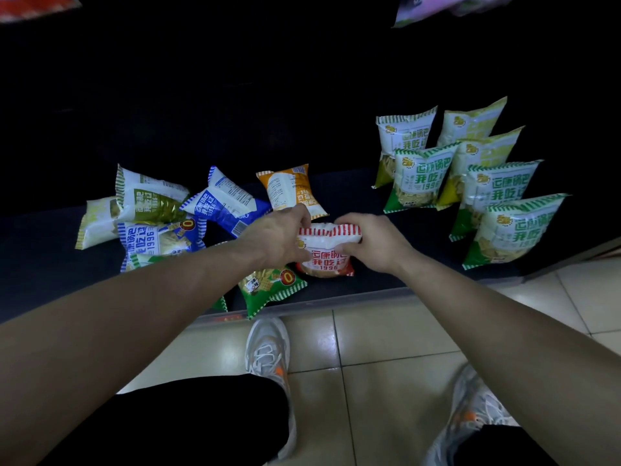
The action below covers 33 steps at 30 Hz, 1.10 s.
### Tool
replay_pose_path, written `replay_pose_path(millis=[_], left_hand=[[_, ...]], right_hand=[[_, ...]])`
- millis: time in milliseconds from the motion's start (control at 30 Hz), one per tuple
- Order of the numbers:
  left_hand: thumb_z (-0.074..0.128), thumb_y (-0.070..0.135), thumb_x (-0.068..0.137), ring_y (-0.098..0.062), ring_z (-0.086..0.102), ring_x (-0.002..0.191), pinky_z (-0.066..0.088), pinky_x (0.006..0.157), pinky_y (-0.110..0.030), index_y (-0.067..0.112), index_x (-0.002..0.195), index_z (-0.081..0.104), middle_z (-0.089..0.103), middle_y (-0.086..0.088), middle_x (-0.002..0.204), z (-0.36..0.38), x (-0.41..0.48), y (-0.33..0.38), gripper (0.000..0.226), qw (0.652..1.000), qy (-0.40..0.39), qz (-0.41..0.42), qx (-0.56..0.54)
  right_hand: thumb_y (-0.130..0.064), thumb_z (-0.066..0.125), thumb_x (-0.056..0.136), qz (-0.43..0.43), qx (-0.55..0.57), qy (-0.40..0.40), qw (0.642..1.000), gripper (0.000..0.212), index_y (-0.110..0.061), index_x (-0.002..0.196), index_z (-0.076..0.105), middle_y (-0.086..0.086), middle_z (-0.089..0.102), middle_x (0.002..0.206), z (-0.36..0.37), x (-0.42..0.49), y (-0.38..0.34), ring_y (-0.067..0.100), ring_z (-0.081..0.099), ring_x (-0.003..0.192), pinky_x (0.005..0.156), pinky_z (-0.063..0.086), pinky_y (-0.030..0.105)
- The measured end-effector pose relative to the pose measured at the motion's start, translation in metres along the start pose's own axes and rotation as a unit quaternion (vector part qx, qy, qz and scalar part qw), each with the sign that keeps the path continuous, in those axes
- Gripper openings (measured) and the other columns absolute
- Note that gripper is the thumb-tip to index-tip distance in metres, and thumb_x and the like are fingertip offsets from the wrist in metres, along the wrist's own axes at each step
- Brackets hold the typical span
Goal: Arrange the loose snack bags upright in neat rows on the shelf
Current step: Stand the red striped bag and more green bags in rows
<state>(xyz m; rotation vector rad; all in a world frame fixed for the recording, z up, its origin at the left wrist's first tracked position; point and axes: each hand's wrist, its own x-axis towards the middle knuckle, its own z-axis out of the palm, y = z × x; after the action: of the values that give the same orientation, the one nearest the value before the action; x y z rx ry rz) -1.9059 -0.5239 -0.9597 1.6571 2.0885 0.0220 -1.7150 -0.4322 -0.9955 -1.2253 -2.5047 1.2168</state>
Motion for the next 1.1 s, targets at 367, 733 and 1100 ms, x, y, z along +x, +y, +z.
replay_pose_path(millis=[367,733,1100], left_hand=[[0.077,0.051,0.076,-0.020,0.059,0.108,0.052,0.088,-0.038,0.033,0.144,0.038,0.062,0.000,0.126,-0.017,0.024,0.055,0.080,0.999,0.022,0.024,-0.020],[0.083,0.044,0.073,-0.017,0.059,0.094,0.052,0.075,-0.035,0.022,0.139,0.039,0.061,-0.001,0.119,-0.001,0.115,0.163,0.082,0.998,0.017,0.029,-0.052],[0.086,0.035,0.072,-0.021,0.054,0.118,0.050,0.092,-0.035,0.024,0.144,0.044,0.053,-0.004,0.137,0.035,0.172,0.190,0.084,0.997,-0.005,0.006,-0.078]], right_hand=[[-0.049,0.068,0.089,0.022,-0.135,-0.011,0.991,0.076,-0.024,0.152,0.034,0.005,0.053,0.142,-0.120,-0.019,-0.002,0.021,0.055,0.122,0.095,0.044,0.031],[-0.038,0.064,0.094,0.146,-0.178,0.107,0.967,0.053,-0.014,0.140,0.052,0.012,0.053,0.135,-0.215,-0.075,0.122,0.027,0.053,0.121,0.099,0.045,0.036],[-0.035,0.065,0.093,0.170,-0.151,0.110,0.968,0.044,-0.017,0.132,0.056,0.011,0.051,0.125,-0.223,-0.078,0.164,0.027,0.055,0.115,0.097,0.047,0.040]])
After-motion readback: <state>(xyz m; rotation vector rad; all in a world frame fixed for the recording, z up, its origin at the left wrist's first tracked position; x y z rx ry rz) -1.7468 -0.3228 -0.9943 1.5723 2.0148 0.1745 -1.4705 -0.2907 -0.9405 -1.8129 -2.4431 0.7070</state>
